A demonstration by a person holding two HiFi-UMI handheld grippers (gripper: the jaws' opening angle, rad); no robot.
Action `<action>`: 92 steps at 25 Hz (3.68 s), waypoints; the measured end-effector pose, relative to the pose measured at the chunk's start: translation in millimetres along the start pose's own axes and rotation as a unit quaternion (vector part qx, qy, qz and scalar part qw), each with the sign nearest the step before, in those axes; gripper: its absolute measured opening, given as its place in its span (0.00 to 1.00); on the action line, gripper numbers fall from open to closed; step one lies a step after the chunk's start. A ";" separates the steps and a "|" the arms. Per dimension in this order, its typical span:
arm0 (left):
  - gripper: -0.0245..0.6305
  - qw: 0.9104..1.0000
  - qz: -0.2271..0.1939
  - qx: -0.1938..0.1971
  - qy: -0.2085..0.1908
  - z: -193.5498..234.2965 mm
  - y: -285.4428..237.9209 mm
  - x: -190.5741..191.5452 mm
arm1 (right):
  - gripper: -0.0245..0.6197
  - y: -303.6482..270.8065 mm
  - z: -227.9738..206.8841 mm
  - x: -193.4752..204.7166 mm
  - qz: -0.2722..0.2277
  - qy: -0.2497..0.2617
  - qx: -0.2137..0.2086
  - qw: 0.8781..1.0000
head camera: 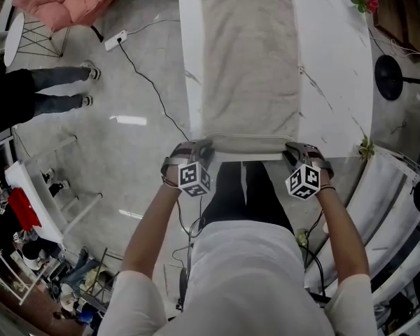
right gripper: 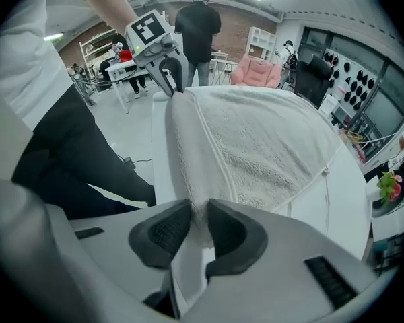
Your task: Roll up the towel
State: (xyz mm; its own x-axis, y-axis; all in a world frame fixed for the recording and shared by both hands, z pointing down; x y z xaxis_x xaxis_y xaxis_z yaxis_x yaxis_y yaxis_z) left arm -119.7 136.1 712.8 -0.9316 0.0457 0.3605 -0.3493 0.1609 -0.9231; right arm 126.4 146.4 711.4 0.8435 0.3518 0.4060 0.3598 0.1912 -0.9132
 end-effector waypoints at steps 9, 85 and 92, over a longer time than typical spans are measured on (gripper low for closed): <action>0.10 0.999 0.007 0.038 0.003 -24.4 10.0 -2.4 | 0.09 12.8 15.1 7.7 0.003 -0.014 -0.030 0.999; 0.27 1.000 0.021 0.012 -0.004 2.4 0.4 -4.0 | 0.28 -1.1 -16.2 -6.5 0.012 0.008 0.008 1.000; 0.10 1.000 0.018 0.017 0.019 -6.6 5.8 -3.0 | 0.09 5.6 -4.4 -2.1 0.007 -0.008 -0.011 1.000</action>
State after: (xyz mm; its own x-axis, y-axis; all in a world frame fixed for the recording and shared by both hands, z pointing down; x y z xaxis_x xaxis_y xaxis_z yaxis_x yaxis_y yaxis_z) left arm -118.3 143.4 707.3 -0.9394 0.0880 0.3314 -0.3198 0.1240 -0.9393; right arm 128.4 142.7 705.4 0.8420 0.3686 0.3938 0.3569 0.1668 -0.9191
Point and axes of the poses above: the fingertips, and each gripper's own axes: y backward along the fingers, z to its left, x out of its underside, the point moved 3 cm from there along y, backward along the fingers, and after that the axes turned 7 degrees about -y, right-handed, at the moved point
